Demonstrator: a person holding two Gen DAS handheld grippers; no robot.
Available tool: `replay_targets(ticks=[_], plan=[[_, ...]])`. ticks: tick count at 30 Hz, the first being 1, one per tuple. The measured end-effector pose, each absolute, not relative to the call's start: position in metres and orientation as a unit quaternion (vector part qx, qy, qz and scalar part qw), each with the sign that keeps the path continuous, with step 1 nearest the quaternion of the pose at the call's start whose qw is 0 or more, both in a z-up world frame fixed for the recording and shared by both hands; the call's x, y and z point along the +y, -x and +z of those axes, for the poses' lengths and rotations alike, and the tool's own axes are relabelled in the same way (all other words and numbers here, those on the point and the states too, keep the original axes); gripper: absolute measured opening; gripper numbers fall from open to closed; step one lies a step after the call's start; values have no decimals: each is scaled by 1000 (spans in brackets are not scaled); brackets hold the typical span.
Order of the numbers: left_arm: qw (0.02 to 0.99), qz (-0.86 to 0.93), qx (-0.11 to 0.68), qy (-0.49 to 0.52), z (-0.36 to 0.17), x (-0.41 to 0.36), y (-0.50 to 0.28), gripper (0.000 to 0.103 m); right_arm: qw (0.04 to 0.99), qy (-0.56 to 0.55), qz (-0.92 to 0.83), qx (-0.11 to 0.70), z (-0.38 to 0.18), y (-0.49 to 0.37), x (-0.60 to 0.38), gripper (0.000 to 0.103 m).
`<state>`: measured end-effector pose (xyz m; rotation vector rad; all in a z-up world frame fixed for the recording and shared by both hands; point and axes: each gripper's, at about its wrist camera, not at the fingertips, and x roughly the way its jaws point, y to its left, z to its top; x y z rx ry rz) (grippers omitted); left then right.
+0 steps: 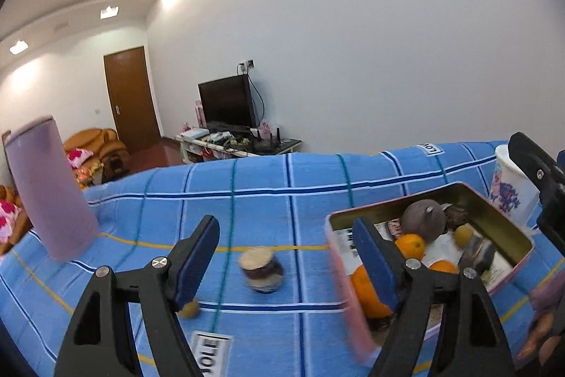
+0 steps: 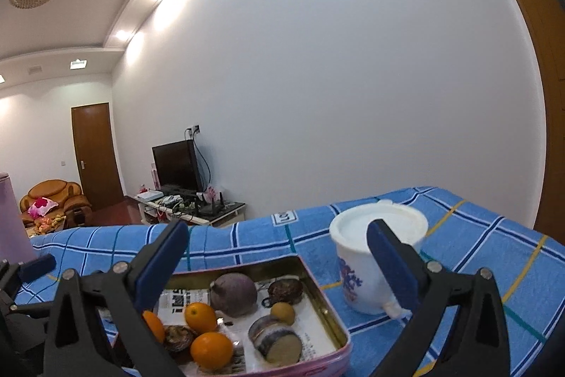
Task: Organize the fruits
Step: 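Withdraw both open grippers from the pink tin, then move both tools back, bringing the right gripper around the striped cake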
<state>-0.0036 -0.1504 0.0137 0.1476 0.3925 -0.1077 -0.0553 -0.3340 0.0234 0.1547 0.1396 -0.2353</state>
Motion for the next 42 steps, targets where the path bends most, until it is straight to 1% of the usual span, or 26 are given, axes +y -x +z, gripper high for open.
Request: replay_targets(ticks=[6,16,24,42], plan=[[978,-38,192,-79,6,-127,4,79,987,-67,-123,82,22,56,-323,103],[974,-47,211,-72,1,-119,11,79,982,-79,-137,99,18,78,-317,103],[973,-50,210,-76,1,-113,25,79,982,-68,-144,105,18,91,-306,103],[963,-64,223,-139,-6,-95,26,79,982,-62,-118,135,14,93,-263,103]])
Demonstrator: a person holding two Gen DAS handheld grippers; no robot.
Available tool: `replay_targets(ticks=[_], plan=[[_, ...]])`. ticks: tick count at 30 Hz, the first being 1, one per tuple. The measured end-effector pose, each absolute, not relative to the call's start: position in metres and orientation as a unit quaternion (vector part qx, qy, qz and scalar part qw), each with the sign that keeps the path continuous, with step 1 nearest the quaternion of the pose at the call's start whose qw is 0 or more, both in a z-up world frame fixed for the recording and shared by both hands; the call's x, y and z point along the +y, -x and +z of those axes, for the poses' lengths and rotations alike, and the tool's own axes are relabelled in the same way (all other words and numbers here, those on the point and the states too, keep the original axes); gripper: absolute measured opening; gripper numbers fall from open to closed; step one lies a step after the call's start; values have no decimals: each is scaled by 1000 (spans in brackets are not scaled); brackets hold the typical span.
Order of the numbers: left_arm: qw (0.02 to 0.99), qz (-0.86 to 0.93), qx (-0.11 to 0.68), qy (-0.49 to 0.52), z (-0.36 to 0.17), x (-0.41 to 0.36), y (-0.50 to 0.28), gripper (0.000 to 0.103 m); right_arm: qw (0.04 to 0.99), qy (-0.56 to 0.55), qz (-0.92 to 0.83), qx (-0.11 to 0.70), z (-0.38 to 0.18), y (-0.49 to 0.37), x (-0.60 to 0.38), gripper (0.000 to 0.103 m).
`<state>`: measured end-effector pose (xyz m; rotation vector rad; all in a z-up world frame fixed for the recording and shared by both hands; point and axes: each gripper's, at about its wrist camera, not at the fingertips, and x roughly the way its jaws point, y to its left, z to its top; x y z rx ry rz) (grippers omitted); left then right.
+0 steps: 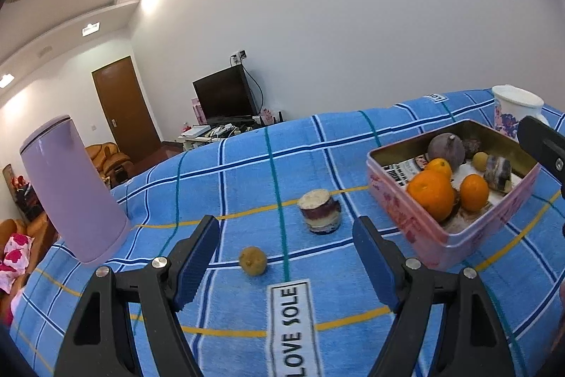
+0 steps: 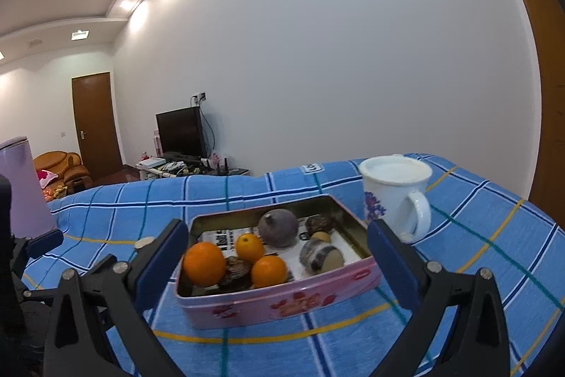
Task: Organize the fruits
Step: 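Move both tools back, bringing the right gripper around the striped cake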
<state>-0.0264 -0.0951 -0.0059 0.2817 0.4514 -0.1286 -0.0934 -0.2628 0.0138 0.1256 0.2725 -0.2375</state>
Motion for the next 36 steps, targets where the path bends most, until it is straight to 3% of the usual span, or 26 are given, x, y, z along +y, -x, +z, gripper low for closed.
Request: replay_targets(ticks=[16,22,27,30,36], plan=[[956,32,285,-56,-12,8,-35,79,982,-42,-77,166,9,58,-205,102],[934,84,347,-6,-25,51,-60,79,978,-26,-43,203,3,30,-177,86],[930,97,355,-1,-29,62,-65,79,968,-30,-12,249,-5,-6,-157,69],[930,89,356,-9,-30,59,-64,79,957,-23,14,288,-13,-33,-140,63],[931,67,359,-16,-29,52,-65,79,938,-18,24,345,-28,-71,-128,62]])
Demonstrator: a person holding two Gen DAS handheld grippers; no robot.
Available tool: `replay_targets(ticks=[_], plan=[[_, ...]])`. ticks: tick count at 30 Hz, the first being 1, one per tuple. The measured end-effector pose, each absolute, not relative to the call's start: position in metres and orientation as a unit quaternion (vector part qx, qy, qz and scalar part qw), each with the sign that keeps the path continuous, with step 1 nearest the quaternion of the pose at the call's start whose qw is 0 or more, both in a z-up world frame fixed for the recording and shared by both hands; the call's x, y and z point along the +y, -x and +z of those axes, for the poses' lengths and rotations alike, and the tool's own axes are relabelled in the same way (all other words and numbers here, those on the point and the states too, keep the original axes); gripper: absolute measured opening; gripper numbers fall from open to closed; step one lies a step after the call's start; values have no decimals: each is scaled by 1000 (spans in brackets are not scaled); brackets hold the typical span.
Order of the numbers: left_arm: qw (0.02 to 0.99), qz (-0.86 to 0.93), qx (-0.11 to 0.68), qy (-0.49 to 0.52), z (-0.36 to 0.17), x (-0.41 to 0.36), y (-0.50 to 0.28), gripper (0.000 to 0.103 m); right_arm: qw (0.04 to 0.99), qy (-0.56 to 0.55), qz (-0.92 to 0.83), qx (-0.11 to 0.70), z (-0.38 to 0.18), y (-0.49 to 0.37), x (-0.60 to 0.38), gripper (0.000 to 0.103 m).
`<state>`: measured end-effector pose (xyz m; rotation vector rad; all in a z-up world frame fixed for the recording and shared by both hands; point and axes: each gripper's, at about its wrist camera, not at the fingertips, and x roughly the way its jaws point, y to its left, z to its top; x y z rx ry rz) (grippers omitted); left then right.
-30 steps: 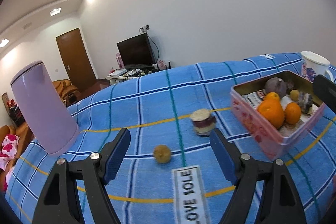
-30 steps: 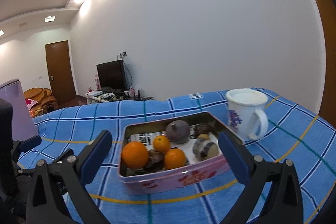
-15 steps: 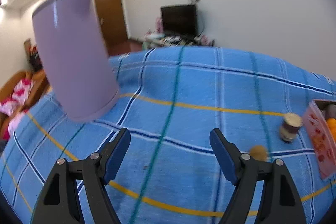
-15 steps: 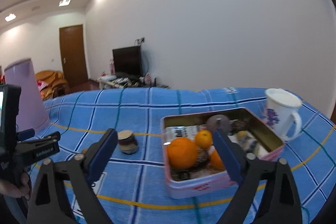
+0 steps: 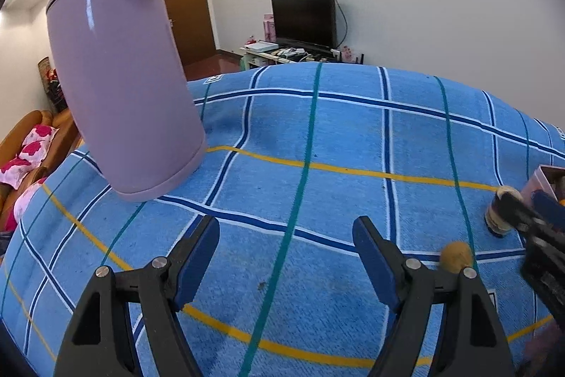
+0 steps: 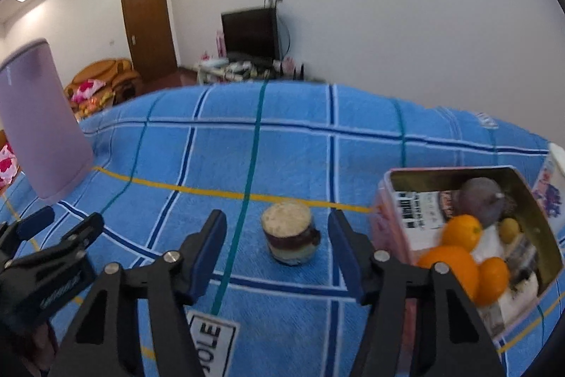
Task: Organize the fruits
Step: 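Move both tools back, bringing the right gripper around the striped cake, then grasp the small brown fruit with the left gripper while the right gripper holds the striped cake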
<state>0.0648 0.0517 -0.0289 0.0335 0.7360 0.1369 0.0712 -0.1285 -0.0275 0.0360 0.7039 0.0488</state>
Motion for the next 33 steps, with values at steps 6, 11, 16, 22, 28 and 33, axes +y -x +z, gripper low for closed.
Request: replay_targets(ticks=[6,11,16,22,28,33], plan=[[934,56,352,-22,-23,49,-63,79,909,-53,15,414,-49,-106,-137,51],[936,49,348,-25,-21,49,-64,79,902,-52,17,427,-53,-107,-139,45],[937,38,345,-21,-20,51,-63,79,920,-54,50,386,-38,-74,-138,44],[947,-18,321,-6,-16,44,-57,79,948,-33,54,311,-16,-15,-147,44],[938,-92,334,2,-21,21,-50,79,966,-44,21,253,-8,19,-164,45],[924,-104,366,-28,-25,-13,-53,74,969,-49,13,240,-2,27,-174,45]])
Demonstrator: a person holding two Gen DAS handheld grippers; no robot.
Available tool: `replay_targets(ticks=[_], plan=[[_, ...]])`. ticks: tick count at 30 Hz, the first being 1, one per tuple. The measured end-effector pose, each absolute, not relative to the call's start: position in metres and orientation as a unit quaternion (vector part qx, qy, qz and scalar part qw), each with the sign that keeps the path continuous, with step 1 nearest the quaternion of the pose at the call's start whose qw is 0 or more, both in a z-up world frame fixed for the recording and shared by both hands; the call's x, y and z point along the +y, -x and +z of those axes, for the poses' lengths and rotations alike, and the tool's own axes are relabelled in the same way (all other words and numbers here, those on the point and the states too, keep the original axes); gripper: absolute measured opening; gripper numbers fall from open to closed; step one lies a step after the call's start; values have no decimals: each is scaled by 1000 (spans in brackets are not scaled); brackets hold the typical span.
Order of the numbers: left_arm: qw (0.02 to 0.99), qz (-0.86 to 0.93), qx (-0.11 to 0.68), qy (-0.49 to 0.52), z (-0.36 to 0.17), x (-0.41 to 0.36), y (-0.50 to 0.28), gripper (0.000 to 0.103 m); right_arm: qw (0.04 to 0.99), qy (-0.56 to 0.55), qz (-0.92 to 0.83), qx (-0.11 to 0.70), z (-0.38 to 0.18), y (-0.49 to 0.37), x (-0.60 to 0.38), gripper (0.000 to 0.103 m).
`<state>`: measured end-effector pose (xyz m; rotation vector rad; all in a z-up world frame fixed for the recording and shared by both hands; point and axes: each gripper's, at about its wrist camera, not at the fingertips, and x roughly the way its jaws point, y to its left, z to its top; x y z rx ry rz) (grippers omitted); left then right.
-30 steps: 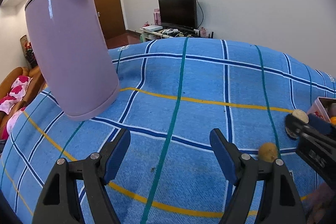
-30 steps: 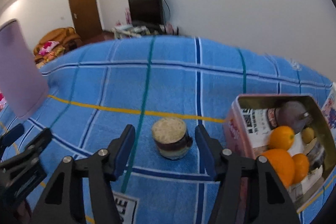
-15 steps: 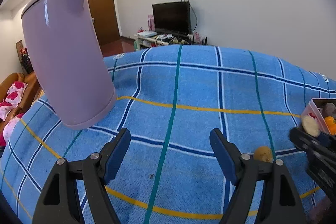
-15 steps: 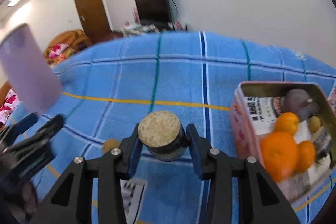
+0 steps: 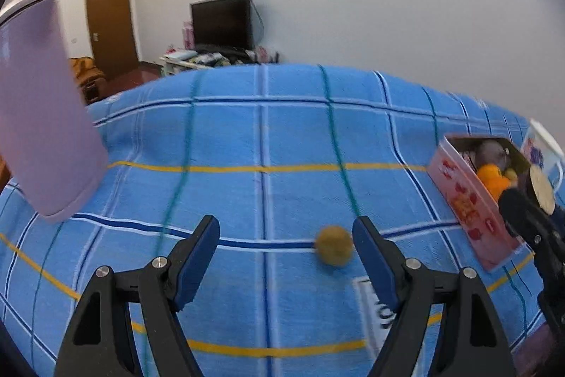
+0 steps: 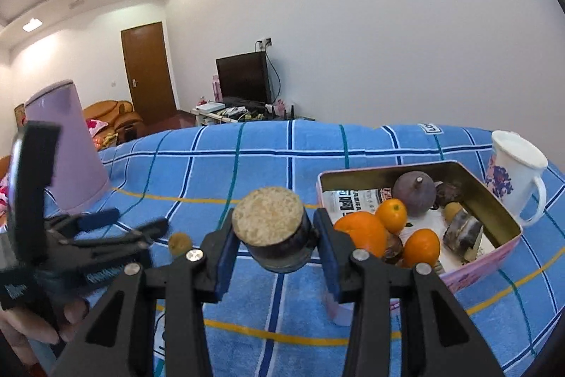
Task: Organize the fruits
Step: 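Grasp the small brown fruit with the left gripper while the right gripper holds the striped cake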
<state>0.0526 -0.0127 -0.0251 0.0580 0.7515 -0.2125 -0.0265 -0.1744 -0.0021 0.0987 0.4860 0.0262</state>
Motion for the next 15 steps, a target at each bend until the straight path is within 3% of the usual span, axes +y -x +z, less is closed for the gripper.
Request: replay_targets(ticks=[3,7,11,15], plan=[[914,-96,389,-63,-32,-34,-63,57,968,-54,19,243,-2,25,-175,45],[896,-99,429,-63,-50,-45,-76,52,969,-51,26,241,-2,26,-173,45],[894,-109,432,-50,-50,-43,-76,31,968,-44,33,244,-3,24,-167,45],[898,-116,424,-36,-46,-37,-69,28,970,-43,30,239,-4,25,-166,45]])
